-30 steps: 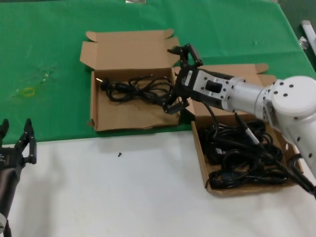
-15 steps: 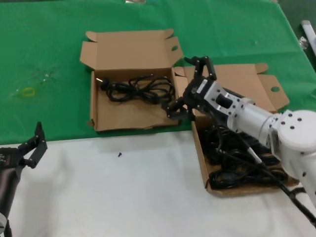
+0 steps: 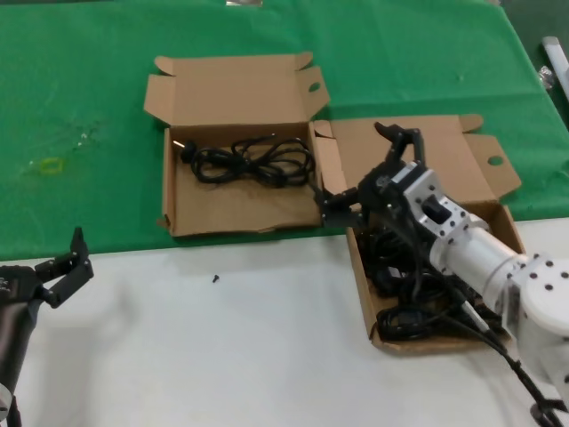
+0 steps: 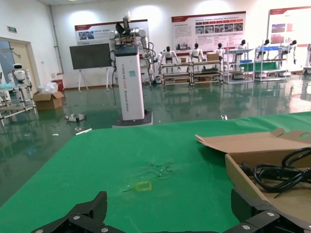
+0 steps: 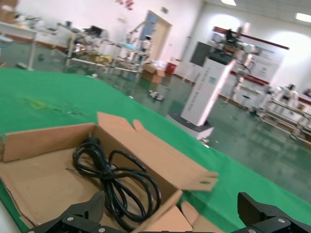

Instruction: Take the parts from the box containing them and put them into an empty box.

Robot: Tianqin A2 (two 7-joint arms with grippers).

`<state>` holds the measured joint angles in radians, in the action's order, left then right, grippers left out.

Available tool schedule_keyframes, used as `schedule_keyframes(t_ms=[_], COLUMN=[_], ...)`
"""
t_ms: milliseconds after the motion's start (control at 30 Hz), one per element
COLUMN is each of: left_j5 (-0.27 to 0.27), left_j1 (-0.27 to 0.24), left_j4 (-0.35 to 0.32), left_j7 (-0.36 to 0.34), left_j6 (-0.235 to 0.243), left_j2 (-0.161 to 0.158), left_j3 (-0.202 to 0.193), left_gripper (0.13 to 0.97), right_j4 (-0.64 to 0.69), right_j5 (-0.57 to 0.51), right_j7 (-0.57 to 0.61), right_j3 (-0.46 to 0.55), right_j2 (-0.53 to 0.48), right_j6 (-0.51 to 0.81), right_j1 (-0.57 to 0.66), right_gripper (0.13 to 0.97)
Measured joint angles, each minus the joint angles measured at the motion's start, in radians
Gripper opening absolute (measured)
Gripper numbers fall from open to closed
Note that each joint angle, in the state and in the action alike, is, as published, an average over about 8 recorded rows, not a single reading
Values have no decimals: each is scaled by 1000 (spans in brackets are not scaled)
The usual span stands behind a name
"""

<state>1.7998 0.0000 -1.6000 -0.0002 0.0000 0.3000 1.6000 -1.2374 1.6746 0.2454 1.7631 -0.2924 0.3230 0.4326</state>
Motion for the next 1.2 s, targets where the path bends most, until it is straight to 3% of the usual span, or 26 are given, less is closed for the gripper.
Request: schedule_keyframes(t_ms=[200, 500, 933, 1200], left_j5=[0, 0, 0, 0], left_j1=[0, 0, 0, 0], left_j4=[0, 0, 0, 0], left_j7=[0, 0, 0, 0], left_j6=[0, 0, 0, 0], left_j2=[0, 0, 0, 0], left_j3=[0, 0, 0, 0], left_gripper=[895, 960, 966, 966], right_j4=[-69, -171, -313, -334], right_j5=[24, 59, 108, 115], right_j7=[-47, -116, -212, -226], right_j3=[-31, -77, -141, -150], right_j2=[-1, -4, -7, -7], right_j6=[-61, -153, -279, -297], right_j1=[-82, -205, -373, -398], right_gripper=[966, 966, 966, 966])
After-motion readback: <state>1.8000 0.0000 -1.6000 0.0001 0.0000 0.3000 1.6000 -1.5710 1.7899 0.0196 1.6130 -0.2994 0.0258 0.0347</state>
